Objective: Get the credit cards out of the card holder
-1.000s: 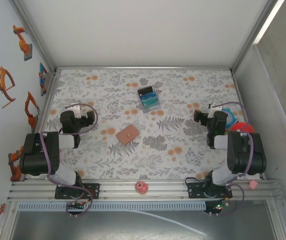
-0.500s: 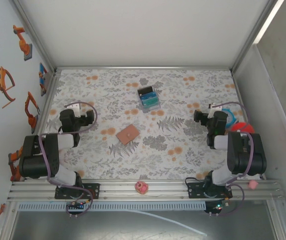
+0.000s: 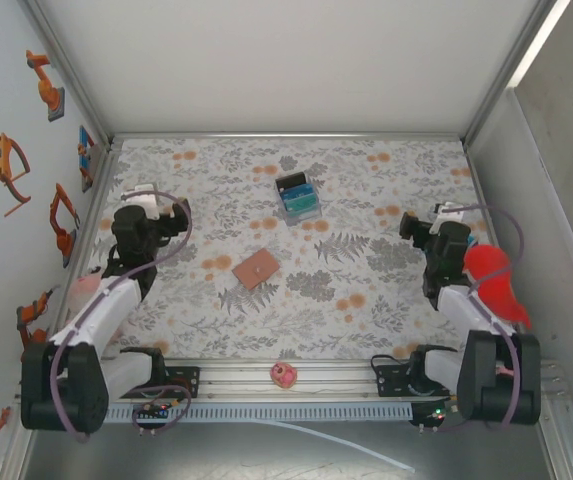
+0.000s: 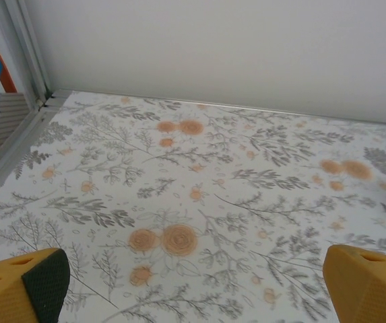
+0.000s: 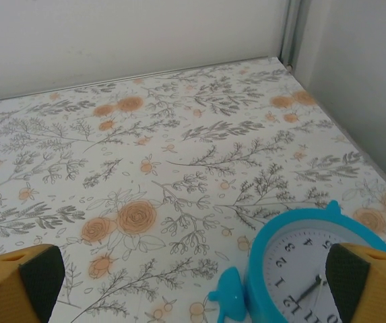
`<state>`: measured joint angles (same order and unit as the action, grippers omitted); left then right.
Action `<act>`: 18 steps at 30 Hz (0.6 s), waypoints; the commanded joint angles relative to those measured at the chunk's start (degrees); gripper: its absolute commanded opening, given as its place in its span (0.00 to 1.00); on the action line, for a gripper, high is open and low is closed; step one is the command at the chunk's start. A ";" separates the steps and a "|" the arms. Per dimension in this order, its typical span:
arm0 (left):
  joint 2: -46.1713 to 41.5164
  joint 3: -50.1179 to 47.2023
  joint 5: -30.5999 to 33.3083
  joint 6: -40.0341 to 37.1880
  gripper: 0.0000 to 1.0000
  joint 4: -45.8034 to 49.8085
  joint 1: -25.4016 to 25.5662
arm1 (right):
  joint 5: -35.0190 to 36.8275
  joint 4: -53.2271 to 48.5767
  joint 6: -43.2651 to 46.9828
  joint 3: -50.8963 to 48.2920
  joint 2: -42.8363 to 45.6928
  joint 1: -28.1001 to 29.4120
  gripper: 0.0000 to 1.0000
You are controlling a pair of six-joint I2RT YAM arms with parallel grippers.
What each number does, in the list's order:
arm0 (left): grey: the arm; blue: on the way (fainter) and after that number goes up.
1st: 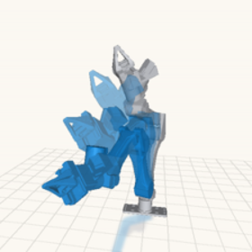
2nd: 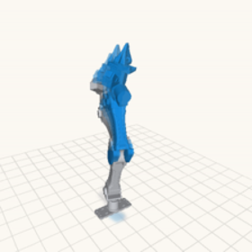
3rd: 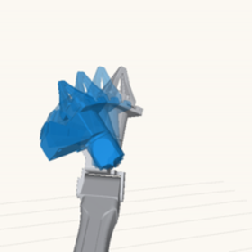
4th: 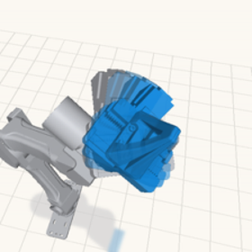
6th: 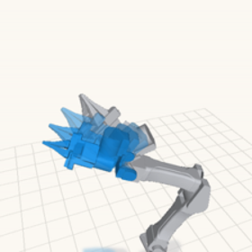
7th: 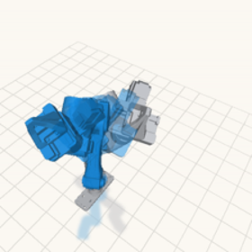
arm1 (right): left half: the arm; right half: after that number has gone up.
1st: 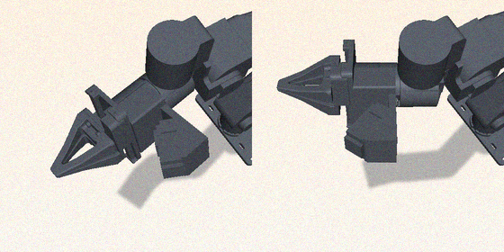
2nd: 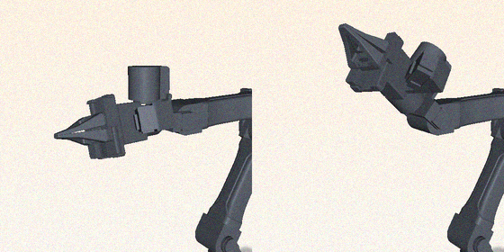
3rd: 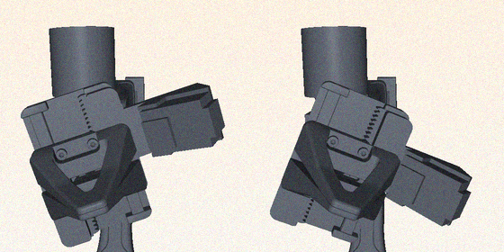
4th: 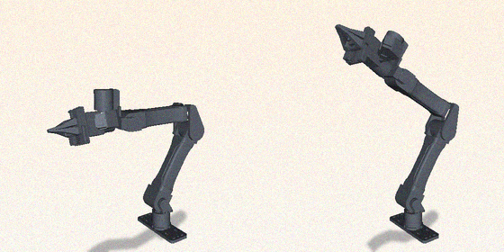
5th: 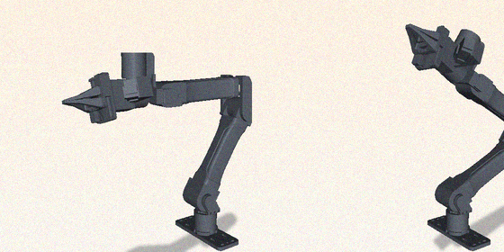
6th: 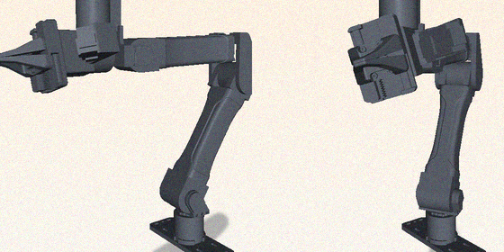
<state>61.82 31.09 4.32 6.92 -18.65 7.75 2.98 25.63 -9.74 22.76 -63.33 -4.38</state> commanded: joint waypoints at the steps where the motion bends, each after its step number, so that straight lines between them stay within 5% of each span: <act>1: -3.76 1.01 -0.05 4.87 0.97 10.29 2.11 | 2.02 -13.32 -6.14 3.27 3.86 -0.06 1.00; 9: -7.61 0.75 5.09 7.17 0.97 23.75 15.34 | 3.53 -32.44 -11.65 8.56 7.27 4.48 1.00; 18: 3.34 6.86 3.83 6.41 0.97 33.83 25.98 | 13.73 -44.60 -20.51 13.31 5.35 19.64 1.00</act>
<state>62.72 35.09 7.88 13.96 10.41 30.74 11.79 -12.56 -24.47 33.76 -57.36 12.47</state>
